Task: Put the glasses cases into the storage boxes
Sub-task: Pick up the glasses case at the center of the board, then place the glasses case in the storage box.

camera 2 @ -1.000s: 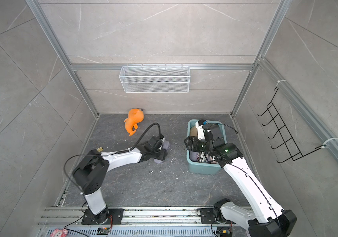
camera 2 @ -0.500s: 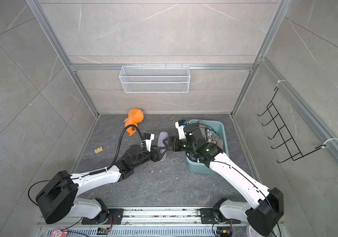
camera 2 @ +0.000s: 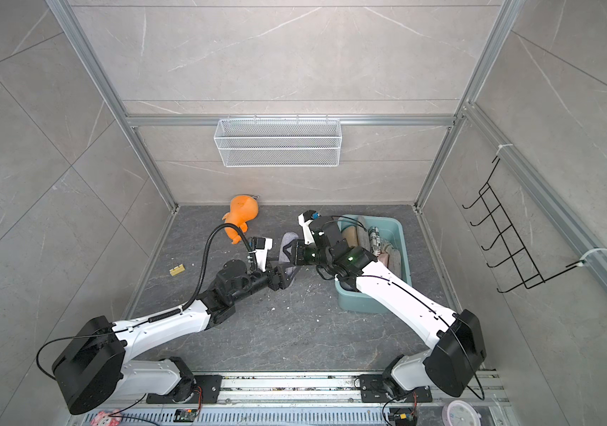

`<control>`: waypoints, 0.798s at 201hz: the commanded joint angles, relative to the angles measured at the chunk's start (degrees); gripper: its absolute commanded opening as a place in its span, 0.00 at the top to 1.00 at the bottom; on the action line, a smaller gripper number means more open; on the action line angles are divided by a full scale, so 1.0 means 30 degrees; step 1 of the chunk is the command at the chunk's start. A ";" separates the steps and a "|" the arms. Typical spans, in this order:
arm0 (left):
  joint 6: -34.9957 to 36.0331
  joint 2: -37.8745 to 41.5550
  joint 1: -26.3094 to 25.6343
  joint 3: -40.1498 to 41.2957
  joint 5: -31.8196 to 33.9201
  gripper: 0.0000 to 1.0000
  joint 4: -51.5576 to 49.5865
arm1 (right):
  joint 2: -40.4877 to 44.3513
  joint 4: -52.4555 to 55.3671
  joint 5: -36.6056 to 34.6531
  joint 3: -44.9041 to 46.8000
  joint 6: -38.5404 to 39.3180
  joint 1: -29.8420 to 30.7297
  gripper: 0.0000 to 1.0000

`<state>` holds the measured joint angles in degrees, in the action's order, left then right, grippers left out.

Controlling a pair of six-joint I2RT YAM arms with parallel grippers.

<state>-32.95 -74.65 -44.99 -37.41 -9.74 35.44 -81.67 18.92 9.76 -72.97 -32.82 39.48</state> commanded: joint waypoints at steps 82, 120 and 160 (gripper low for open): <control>-0.0005 0.9343 -0.0002 0.4737 0.2331 0.06 -0.5575 | 0.1838 0.9910 -0.8135 -0.6601 0.4506 -0.3894 0.71; -0.0020 1.1992 -0.0002 0.5628 0.3575 0.06 -0.7684 | 0.0997 1.3358 -1.3098 -0.8236 0.6405 -0.5677 0.70; 0.0398 1.1864 0.0012 0.4795 0.3645 0.04 -0.9240 | -0.1826 1.4493 -1.4423 -1.0437 0.7481 -0.7129 0.71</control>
<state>-33.04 -38.46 -45.01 -20.10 -0.16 11.79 -81.97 57.12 -27.51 -100.01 -14.15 19.38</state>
